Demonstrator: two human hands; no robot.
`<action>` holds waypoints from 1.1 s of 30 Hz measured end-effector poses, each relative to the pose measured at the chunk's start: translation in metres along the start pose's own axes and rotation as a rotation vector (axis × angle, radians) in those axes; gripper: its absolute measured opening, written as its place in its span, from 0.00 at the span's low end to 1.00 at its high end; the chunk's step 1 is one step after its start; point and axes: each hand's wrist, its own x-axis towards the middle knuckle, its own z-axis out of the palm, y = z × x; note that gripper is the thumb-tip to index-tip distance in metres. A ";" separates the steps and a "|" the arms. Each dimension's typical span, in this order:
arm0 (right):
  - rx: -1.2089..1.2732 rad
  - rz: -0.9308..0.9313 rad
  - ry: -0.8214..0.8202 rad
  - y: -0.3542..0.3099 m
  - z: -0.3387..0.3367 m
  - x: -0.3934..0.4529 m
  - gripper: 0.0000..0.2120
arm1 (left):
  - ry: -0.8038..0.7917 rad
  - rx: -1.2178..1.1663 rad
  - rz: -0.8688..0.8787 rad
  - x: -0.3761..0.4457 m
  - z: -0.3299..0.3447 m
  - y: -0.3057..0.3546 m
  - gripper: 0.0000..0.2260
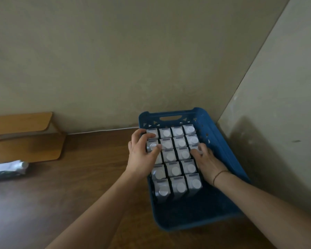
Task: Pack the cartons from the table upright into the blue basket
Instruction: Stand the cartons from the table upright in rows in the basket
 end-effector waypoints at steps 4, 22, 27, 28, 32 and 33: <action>-0.069 0.023 -0.124 -0.010 -0.028 -0.007 0.27 | 0.077 -0.100 0.093 -0.013 -0.023 -0.026 0.16; 0.098 -0.430 -0.045 -0.347 -0.072 0.048 0.20 | 0.017 1.090 -0.357 -0.015 -0.342 -0.262 0.37; 0.121 -0.466 -0.169 -0.409 -0.042 0.068 0.24 | -0.103 1.131 -0.377 -0.007 -0.366 -0.299 0.32; 0.121 -0.469 -0.184 -0.417 -0.039 0.070 0.23 | -0.100 1.124 -0.356 -0.006 -0.368 -0.302 0.31; 0.199 -0.418 -0.217 -0.431 -0.030 0.078 0.23 | 0.035 0.984 -0.161 -0.012 -0.373 -0.303 0.25; 0.263 -0.384 -0.218 -0.430 -0.028 0.080 0.24 | 0.079 0.937 -0.083 -0.019 -0.368 -0.302 0.25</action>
